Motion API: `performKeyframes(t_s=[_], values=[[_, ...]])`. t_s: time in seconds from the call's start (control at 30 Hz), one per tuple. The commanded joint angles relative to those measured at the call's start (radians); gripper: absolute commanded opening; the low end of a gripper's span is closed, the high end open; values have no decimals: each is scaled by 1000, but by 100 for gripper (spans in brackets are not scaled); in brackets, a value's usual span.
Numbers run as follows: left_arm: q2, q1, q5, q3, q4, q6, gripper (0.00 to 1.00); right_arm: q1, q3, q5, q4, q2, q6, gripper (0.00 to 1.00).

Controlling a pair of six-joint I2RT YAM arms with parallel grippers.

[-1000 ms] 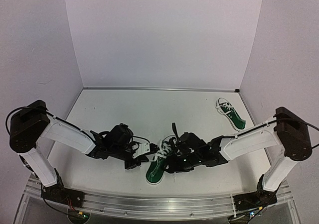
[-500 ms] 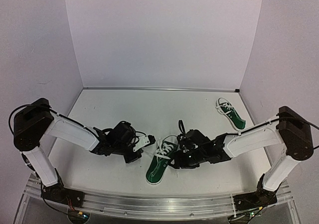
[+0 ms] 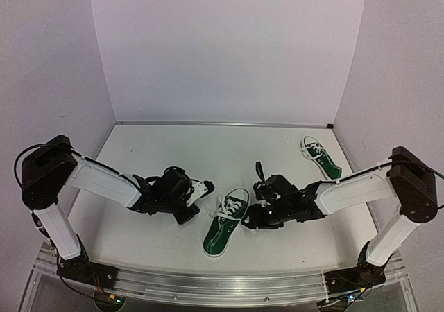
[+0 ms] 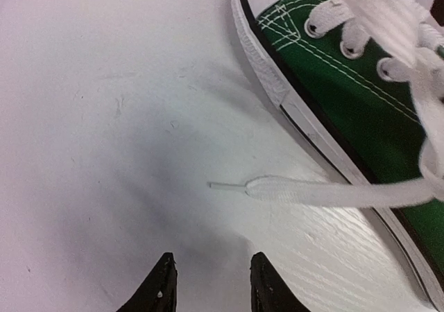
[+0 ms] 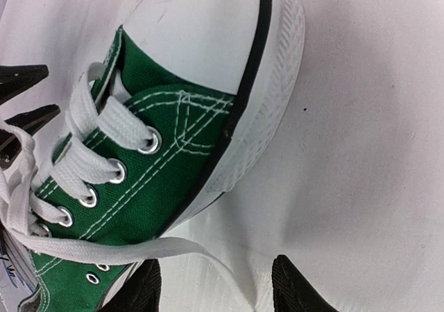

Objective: Tie the shoes

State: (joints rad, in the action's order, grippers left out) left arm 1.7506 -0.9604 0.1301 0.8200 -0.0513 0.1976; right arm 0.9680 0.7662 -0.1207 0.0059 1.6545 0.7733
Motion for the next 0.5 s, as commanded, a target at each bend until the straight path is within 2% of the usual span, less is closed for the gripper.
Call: performKeyframes(t_s=[0.0,0.13,0.27,0.47], values=[[-148,-2,-44,-58,8,-98,37,-7,2,8,-3,-113,-76,52],[-208,-30,-117,-102,8,-117,37,-7,6,0,-34,-207,-135,53],[-202,-90,-186,-132,-12,-113,35,-7,8,-22,-55,-267,-187,54],[-126,-139,-286,-140,-71,-129,28,-7,21,-98,-56,-235,-249,50]])
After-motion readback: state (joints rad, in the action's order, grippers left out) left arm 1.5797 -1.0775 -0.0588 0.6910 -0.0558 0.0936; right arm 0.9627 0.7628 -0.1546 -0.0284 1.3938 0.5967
